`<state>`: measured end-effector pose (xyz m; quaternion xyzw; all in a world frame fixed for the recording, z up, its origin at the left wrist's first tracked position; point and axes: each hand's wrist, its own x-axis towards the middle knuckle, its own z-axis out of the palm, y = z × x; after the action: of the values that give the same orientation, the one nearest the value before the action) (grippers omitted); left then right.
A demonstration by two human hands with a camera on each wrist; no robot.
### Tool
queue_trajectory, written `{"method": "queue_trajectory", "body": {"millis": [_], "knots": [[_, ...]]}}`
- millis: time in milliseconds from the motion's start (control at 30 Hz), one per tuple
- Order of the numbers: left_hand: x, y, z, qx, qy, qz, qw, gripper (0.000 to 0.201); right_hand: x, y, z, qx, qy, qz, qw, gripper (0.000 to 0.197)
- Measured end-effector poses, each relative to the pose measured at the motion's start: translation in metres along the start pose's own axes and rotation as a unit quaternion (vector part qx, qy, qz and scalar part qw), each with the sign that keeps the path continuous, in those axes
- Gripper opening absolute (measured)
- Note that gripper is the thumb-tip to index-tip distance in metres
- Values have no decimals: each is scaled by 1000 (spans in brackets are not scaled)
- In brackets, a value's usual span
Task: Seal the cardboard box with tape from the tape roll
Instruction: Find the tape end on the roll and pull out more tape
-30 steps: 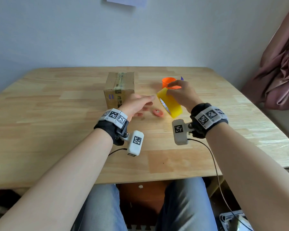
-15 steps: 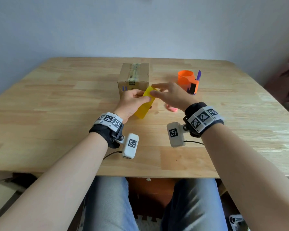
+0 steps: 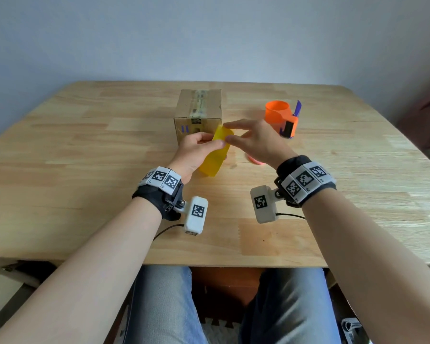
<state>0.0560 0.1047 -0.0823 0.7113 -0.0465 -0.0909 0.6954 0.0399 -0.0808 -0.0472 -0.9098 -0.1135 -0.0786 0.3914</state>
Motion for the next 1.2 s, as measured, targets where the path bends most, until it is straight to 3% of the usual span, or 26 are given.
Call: {"method": "queue_trajectory", "body": {"millis": [67, 167, 233, 433, 733, 833, 967, 1100, 1200], "knots": [[-1, -3, -3, 9, -10, 0, 1000, 49, 1, 0, 1, 3, -37, 44, 998, 47], [-5, -6, -7, -2, -31, -2, 1000, 45, 4, -2, 4, 43, -119, 93, 988, 61], [-8, -7, -11, -11, -36, -3, 999, 44, 7, -3, 6, 59, -137, 101, 984, 66], [-9, -8, -14, -22, -31, -6, 999, 45, 6, -9, 0, 1, -70, 25, 997, 56], [-9, 1, -12, 38, -61, -7, 997, 50, 8, -13, -5, -23, -49, -22, 998, 42], [-9, 7, -10, 57, -74, 1, 996, 42, 9, -10, -6, -36, -43, 5, 998, 40], [-6, 9, -3, 92, -71, 11, 993, 33, 8, -6, -8, 41, -34, 48, 997, 36], [-3, 8, 2, 110, -52, 11, 992, 44, 7, -5, -13, 66, -29, 59, 996, 21], [-1, 9, 5, 108, -53, 13, 993, 44, 6, -7, -15, 62, -39, 66, 995, 20]]}}
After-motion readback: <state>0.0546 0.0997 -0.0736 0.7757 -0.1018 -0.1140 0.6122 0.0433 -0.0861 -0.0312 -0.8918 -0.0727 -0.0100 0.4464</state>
